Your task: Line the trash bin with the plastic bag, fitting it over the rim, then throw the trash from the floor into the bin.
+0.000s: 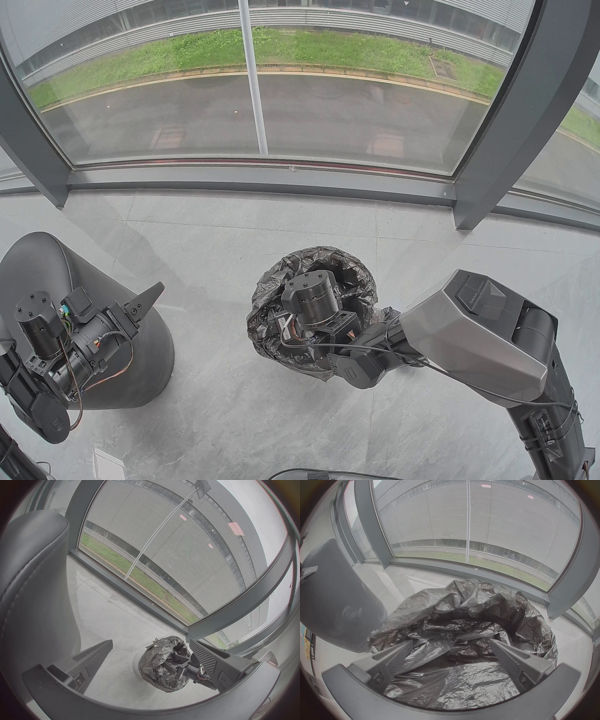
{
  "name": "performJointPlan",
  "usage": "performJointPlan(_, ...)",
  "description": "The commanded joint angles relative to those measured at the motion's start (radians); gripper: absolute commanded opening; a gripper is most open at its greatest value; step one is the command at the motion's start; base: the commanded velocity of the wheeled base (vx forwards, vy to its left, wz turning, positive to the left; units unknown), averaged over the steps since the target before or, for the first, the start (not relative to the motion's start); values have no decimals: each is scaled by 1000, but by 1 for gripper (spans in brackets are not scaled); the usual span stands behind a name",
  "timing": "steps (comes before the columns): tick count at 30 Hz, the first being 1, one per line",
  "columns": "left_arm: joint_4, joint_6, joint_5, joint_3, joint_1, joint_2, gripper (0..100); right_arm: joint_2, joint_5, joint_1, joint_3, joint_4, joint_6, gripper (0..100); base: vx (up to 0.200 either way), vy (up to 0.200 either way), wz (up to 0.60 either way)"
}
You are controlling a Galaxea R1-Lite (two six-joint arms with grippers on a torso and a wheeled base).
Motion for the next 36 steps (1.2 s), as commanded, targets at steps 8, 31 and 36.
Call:
performJointPlan(8, -2, 0, 0, -2, -2, 31, 100, 83, 1, -24, -73, 15, 1, 100, 0, 0, 0)
performJointPlan(31, -2, 0, 0, 0, -3, 40, 100, 162, 0, -55, -193, 63, 17, 100, 0, 0, 0)
performJointPlan(36, -2, 0, 0, 0, -3, 40, 100, 115, 0, -50, -138, 61, 23, 100, 0, 0, 0)
